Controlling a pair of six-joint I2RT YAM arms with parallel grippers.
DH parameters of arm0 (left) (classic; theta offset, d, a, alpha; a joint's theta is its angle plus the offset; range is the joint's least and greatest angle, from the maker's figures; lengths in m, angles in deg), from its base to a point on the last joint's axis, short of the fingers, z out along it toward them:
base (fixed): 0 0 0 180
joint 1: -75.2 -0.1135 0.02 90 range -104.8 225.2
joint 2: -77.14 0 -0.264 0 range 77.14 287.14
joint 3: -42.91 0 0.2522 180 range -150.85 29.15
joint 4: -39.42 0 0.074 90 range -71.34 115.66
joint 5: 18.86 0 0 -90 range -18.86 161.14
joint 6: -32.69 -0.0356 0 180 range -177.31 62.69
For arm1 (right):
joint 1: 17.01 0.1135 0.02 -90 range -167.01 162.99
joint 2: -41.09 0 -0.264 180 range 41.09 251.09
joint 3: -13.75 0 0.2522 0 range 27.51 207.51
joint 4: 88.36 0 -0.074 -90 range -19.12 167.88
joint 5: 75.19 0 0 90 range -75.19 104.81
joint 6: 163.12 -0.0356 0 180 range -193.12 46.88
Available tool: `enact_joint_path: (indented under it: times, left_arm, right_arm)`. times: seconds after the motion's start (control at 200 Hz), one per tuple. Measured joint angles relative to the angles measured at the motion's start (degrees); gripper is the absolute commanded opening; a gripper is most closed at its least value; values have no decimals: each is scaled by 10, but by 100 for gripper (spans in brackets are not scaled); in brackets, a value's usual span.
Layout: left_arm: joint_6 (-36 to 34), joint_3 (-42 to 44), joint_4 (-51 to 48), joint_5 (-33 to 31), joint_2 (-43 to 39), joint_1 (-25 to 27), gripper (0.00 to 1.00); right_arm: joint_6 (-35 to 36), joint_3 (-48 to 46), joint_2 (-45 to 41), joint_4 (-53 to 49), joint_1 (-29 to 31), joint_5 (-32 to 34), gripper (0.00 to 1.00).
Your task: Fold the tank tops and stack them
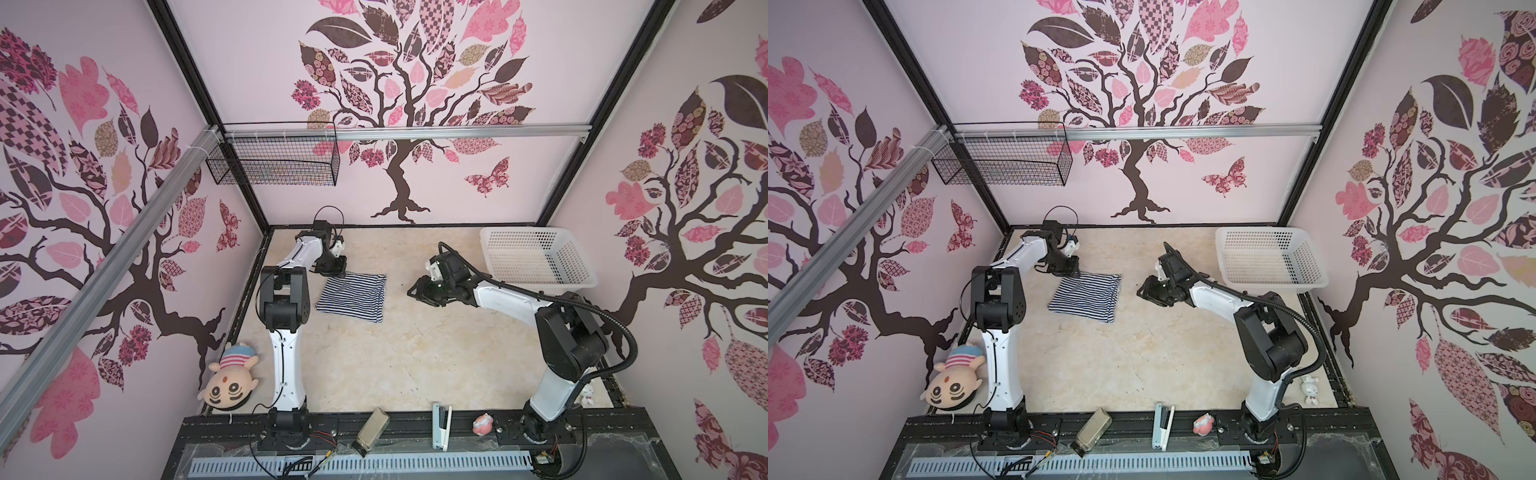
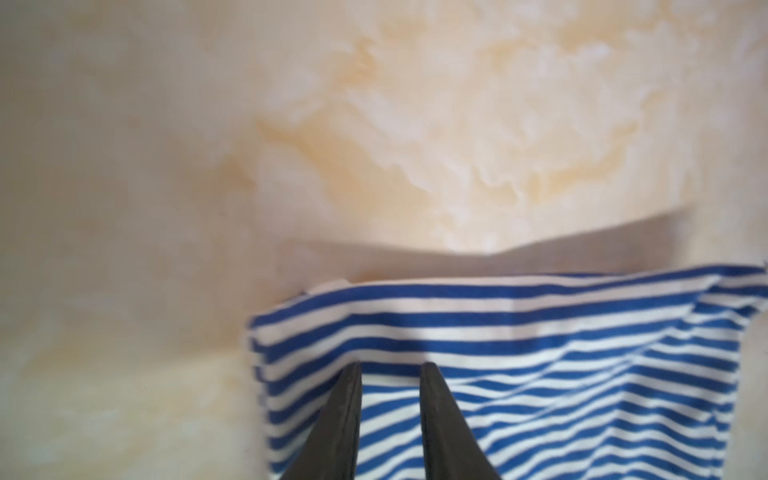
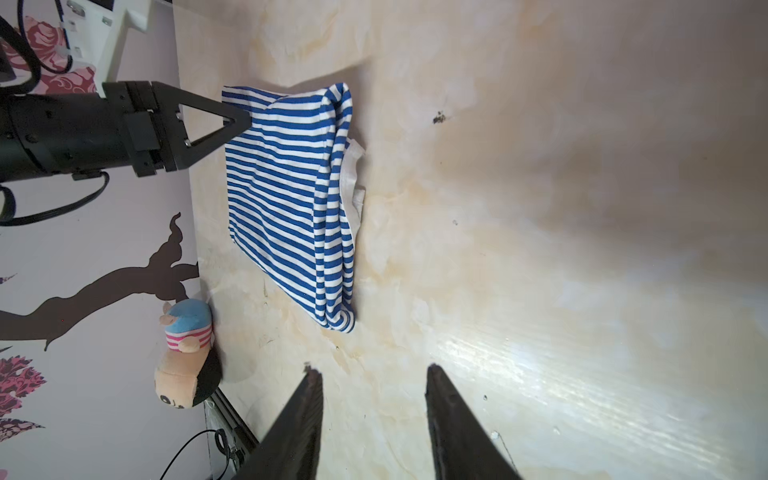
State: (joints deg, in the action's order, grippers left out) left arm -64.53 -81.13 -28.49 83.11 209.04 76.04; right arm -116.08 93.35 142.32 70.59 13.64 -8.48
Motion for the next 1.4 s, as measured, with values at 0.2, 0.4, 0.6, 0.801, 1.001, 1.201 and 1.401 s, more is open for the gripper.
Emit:
enact_joint_path:
  times: [0.2,0.4,0.6,0.801,1.001,1.201,1.401]
  left_arm:
    - [-6,-33,-20,14,13,-34,28]
    - [-19,144,45,-24,-131,25,31]
    - [-36,216,95,-51,-232,121,32]
    - [-51,272,123,-111,-199,166,33]
    - [-61,292,150,-161,-163,179,38]
    - [-63,285,157,-179,-153,177,38]
    - [-64,232,141,-171,-120,133,38]
  right_arm:
    - [6,-3,-1,-7,0,1,44]
    - [6,-50,-26,-4,0,1,45]
    - [5,-92,-42,-4,0,5,47]
    - [6,-111,-53,-4,0,9,47]
    - [6,-116,-65,-2,0,10,48]
    - [5,-124,-69,0,0,10,47]
    - [5,-125,-69,1,0,10,47]
